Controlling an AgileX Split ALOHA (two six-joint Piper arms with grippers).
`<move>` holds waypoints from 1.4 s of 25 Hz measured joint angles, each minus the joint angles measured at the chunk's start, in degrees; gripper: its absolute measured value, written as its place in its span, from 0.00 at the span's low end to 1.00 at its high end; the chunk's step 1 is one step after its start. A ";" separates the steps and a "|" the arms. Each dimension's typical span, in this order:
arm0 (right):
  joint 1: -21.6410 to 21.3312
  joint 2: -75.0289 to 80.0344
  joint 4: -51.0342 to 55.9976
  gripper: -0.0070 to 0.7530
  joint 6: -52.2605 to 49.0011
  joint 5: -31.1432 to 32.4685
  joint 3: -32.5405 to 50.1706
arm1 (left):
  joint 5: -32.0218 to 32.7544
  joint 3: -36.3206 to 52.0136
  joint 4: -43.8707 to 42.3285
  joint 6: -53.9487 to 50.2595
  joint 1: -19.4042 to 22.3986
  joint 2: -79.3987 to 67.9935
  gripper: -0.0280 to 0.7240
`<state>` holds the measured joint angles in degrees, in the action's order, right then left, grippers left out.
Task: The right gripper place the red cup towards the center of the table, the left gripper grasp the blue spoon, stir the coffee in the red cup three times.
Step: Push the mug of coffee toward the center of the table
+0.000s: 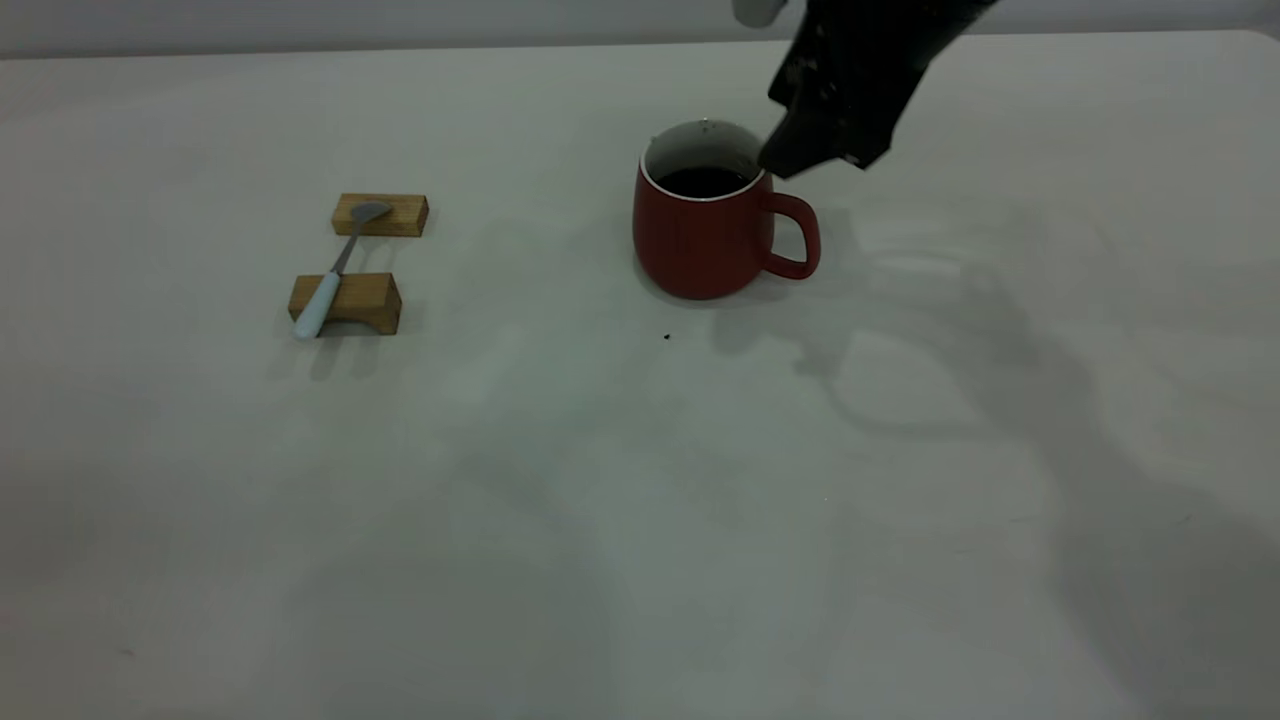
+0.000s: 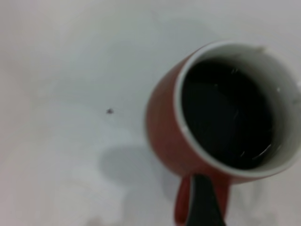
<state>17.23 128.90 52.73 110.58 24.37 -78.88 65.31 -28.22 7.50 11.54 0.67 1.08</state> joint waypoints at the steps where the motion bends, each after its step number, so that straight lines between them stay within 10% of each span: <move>1: -0.12 0.66 0.00 0.72 0.67 0.07 0.00 | 0.00 0.00 0.00 0.00 0.00 0.00 0.80; 35: 5.58 13.19 14.37 0.72 11.13 -3.57 -8.56 | 0.00 0.00 0.00 0.00 0.00 0.00 0.80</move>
<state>22.81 142.10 67.10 121.71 20.80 -87.45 65.31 -28.22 7.50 11.54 0.67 1.08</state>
